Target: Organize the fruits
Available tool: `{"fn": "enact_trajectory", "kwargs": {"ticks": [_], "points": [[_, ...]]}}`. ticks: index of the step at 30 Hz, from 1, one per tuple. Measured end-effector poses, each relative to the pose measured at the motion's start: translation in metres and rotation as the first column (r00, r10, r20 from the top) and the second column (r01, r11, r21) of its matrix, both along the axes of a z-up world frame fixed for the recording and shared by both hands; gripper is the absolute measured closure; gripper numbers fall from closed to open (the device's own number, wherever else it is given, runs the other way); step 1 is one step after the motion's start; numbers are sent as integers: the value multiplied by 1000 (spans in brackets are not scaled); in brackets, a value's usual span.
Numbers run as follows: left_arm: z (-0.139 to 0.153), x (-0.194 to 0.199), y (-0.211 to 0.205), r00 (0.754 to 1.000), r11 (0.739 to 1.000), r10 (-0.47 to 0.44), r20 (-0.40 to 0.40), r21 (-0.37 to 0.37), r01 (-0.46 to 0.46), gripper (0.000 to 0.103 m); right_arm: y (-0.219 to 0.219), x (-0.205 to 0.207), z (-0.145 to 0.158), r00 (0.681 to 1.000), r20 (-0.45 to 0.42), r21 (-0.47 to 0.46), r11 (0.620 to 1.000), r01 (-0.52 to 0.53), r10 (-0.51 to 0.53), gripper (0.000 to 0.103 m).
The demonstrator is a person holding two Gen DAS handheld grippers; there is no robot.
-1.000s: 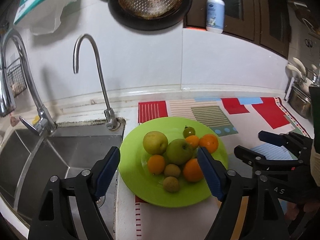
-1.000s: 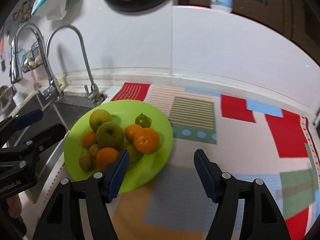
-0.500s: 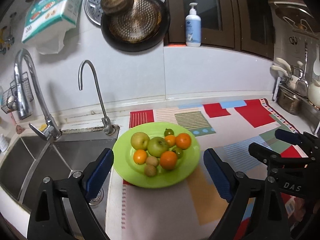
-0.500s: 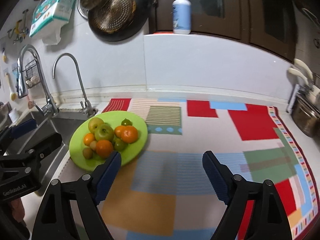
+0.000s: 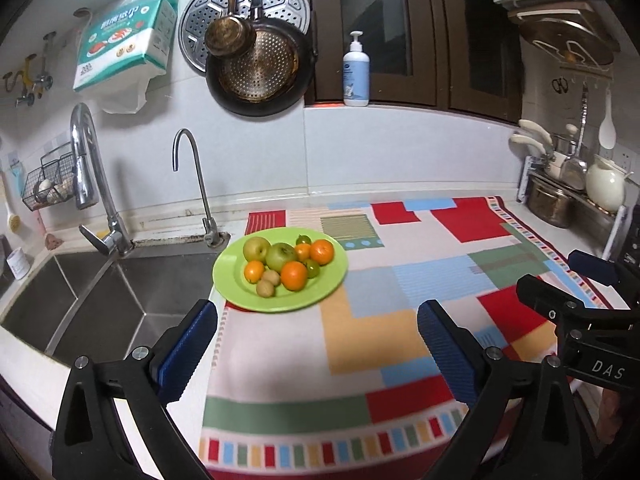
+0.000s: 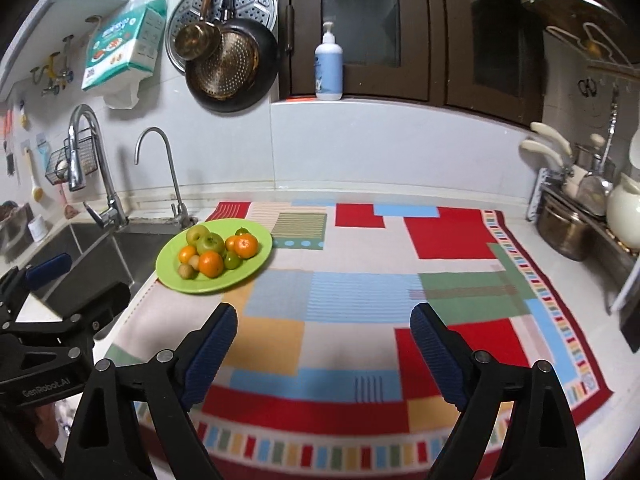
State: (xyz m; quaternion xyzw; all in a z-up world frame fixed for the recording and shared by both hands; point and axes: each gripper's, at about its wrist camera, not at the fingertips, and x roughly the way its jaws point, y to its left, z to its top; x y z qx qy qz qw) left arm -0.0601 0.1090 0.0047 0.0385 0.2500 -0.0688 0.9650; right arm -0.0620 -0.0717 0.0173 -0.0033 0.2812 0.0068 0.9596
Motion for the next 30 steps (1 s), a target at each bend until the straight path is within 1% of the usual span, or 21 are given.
{"fn": "enact_trajectory", "kwargs": {"ticks": [7, 13, 22, 30], "points": [[7, -43, -10, 1000, 1000, -2, 16, 8, 2, 0, -11, -45, 7, 1000, 19, 0, 1000, 7, -7, 14], [8, -63, -15, 1000, 1000, 4, 19, 13, -5, 0, -13, -73, 11, 999, 34, -3, 1000, 5, -5, 14], [13, -89, -16, 998, 999, 12, 54, 32, -14, 0, -17, -96, 13, 999, 53, 4, 1000, 11, -11, 14], [16, -99, -15, 999, 1000, 9, 52, 9, -10, 0, -18, -107, 13, 999, 54, 8, 1000, 4, -5, 14]]}}
